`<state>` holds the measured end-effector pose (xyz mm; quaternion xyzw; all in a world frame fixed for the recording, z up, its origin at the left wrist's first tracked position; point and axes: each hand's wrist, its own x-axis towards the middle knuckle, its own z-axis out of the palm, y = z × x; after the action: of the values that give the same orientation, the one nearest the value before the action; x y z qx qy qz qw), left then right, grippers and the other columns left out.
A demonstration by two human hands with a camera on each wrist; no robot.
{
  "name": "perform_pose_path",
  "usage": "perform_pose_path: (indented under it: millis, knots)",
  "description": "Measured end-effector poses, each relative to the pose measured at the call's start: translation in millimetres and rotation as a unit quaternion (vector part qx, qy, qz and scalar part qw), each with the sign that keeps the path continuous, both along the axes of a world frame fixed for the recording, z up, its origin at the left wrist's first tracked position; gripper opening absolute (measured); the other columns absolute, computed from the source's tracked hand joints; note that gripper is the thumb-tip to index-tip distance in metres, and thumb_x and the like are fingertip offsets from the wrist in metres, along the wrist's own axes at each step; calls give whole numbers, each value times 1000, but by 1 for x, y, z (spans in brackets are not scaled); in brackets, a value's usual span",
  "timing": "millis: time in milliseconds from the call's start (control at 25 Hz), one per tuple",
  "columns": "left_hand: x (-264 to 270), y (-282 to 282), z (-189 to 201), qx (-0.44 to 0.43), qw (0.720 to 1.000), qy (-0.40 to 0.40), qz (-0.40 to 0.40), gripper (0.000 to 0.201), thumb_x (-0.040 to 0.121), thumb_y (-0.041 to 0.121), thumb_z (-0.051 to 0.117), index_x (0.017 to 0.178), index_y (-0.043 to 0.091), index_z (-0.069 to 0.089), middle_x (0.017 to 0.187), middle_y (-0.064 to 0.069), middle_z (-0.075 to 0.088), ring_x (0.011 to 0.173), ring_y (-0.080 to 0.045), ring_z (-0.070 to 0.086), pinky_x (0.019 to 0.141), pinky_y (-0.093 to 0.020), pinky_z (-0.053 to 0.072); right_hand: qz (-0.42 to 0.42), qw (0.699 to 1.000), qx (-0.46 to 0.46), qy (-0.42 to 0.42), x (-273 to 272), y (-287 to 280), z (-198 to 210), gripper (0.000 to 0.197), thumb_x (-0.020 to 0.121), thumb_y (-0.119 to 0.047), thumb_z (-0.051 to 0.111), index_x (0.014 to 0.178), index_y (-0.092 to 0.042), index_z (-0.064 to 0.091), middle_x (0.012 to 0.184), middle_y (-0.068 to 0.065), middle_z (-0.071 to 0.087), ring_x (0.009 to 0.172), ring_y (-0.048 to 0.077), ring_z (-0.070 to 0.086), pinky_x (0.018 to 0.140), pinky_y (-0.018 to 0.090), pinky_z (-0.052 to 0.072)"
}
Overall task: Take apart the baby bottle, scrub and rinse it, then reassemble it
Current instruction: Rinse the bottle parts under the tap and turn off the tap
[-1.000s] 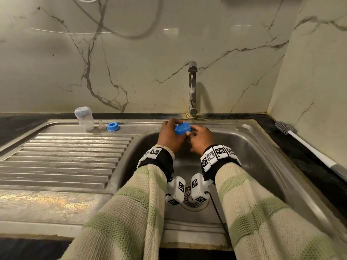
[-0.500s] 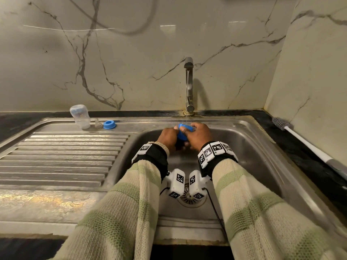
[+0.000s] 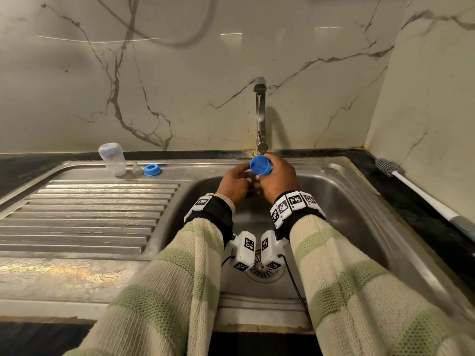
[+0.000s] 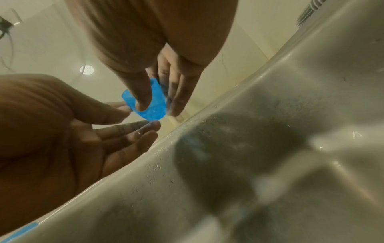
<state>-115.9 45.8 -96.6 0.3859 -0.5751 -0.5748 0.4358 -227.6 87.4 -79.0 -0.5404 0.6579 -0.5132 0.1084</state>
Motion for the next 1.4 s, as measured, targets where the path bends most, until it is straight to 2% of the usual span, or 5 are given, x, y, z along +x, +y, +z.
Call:
perform_pose_path:
  millis: [280, 440, 640, 880, 1400]
  knots:
    - [2, -10, -1, -86, 988, -24, 123, 13, 97, 23, 62, 109, 17, 64, 107, -14, 69, 94, -28, 68, 76, -40, 59, 58, 987, 116, -97, 5, -11, -10, 30, 95, -31, 59, 116, -11, 62, 99, 13, 69, 81, 30, 70, 69, 48, 61]
    - [-1, -12, -3, 22, 992, -82, 92, 41, 99, 52, 50, 108, 14, 63, 104, -15, 67, 89, -33, 70, 82, -48, 60, 48, 978, 174, -107, 5, -9, -7, 47, 96, -50, 48, 95, -6, 64, 77, 17, 70, 62, 32, 71, 58, 45, 61]
    - [-5, -6, -7, 39, 986, -152, 58, 26, 100, 30, 58, 114, 8, 61, 110, -18, 65, 91, -35, 67, 85, -49, 58, 9, 968, 247, -42, -5, -8, -15, 51, 90, -49, 58, 97, 0, 66, 85, 18, 72, 71, 34, 72, 68, 43, 61]
    - [13, -2, 0, -105, 851, -504, 102, 36, 84, 21, 76, 118, 13, 66, 115, -9, 68, 104, -27, 66, 86, -34, 55, 20, 951, 304, 51, -13, 1, -12, 24, 86, -27, 62, 80, -4, 63, 94, 17, 72, 85, 34, 70, 79, 39, 58]
    - [17, 6, -2, -124, 810, -561, 118, 34, 85, 27, 74, 113, 11, 65, 113, -8, 67, 96, -28, 67, 84, -37, 56, 90, 945, 302, 83, 4, 12, -11, 27, 86, -30, 65, 87, -4, 70, 83, 15, 74, 72, 33, 71, 71, 40, 58]
